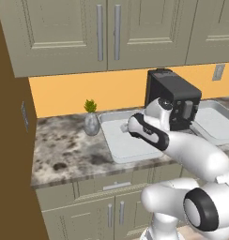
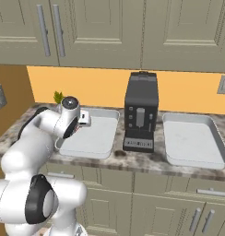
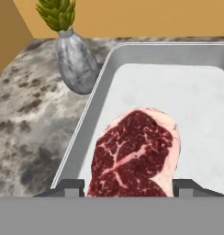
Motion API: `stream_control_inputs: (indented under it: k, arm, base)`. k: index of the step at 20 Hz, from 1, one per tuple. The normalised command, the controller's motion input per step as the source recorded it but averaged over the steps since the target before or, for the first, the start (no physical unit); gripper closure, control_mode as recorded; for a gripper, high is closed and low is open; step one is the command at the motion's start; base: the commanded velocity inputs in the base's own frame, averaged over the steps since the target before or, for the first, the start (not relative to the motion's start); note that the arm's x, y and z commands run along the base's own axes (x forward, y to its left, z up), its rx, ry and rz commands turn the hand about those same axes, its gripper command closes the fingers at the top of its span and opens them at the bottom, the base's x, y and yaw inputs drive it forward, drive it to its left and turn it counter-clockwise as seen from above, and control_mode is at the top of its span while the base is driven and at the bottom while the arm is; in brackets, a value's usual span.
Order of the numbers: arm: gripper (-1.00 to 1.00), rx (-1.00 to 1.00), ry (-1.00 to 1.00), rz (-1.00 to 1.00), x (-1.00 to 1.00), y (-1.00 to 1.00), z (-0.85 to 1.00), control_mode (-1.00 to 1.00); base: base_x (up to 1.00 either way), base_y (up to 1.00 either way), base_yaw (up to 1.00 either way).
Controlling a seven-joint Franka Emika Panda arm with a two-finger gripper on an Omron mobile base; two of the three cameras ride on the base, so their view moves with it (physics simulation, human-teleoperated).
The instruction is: Place one corn and one steak in each tupperware on the nearby counter, to pack two identical lunches.
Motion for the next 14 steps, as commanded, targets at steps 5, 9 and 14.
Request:
stream_control_inputs:
  k: [5,9,14]
  arm:
    - [1.0,0.0,0.06,-0.03,0.19,0.28,-0.32,-1.0]
    - [1.0,0.0,0.03,-0.02,0.19,0.25,-0.28,-1.0]
    - [1.0,0.0,0.0,0.0,0.28,0.05,-0.28,-1.0]
  base:
    - [0.0,0.0,0.0]
    - [0.0,0.0,0.0]
    - [0.0,0.0,0.0]
